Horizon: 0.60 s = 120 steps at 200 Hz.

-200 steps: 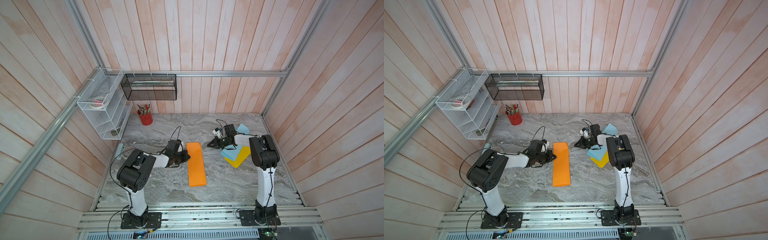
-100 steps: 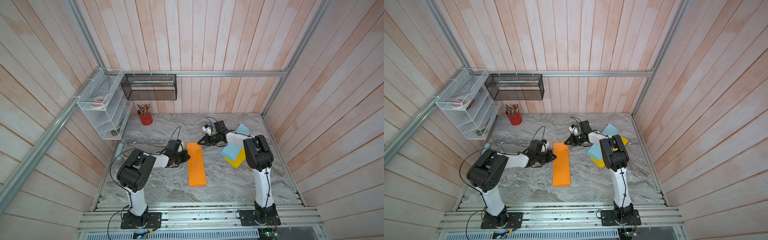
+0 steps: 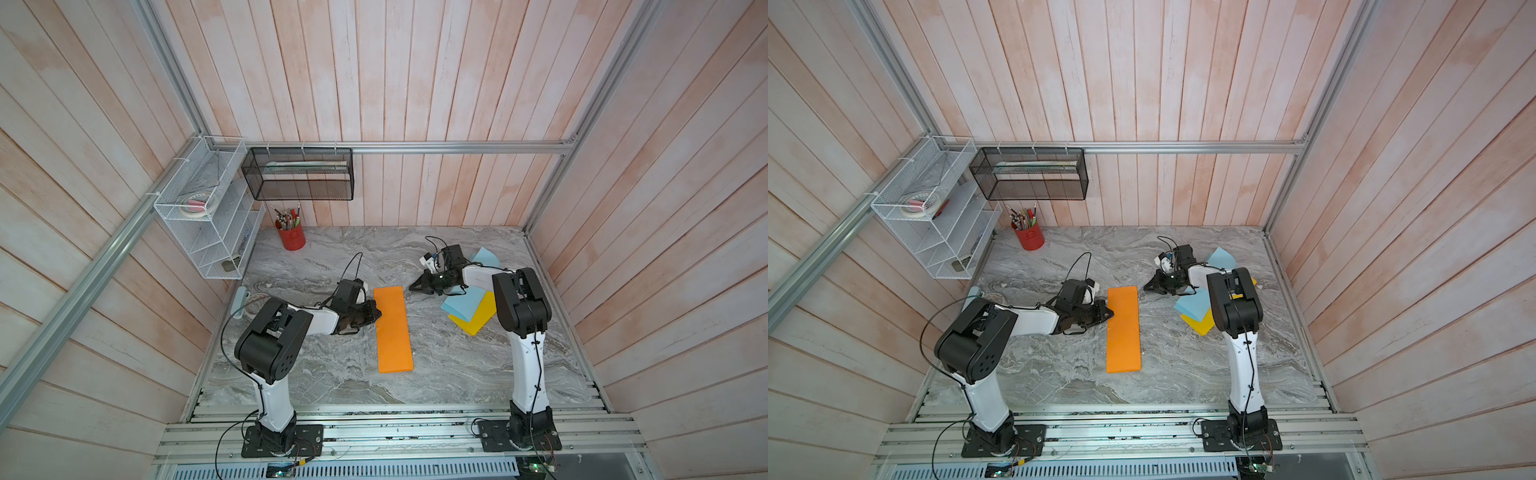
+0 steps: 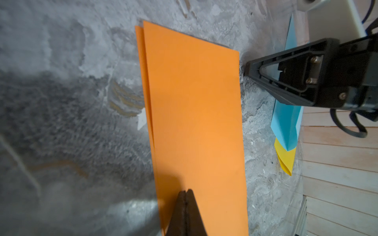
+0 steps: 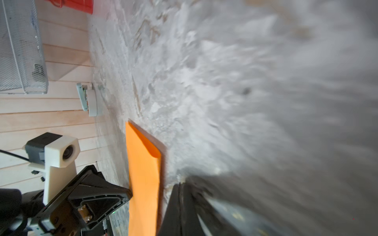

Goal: Fold the rectangular paper in half along the long edge
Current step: Fold the paper at the center of the board.

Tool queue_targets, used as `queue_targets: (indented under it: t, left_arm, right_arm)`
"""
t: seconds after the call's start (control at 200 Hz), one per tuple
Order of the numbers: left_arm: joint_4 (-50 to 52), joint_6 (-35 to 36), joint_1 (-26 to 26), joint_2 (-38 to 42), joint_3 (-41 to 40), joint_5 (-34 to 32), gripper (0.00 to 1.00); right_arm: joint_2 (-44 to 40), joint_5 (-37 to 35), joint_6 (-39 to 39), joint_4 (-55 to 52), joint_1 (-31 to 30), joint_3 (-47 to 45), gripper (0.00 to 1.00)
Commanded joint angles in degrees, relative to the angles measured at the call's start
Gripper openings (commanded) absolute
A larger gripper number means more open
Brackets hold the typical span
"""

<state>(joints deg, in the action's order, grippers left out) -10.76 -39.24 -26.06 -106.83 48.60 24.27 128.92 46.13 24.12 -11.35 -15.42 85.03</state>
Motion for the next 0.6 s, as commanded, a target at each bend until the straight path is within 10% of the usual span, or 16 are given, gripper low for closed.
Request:
queue_targets:
  t: [0.0,0.595]
  left_arm:
    - [11.2,0.8,-0.6,-4.6,-2.7,-3.2,0.00]
    - [11.6,0.9,-0.7,-5.0,-2.4,-3.1,0.00]
  right_arm:
    - [-3.3,-1.8,-0.6,-2.6,-0.3,-0.5,0.00]
    - [0.4,0.4,2.6,0.3,-7.2,-0.4,0.00]
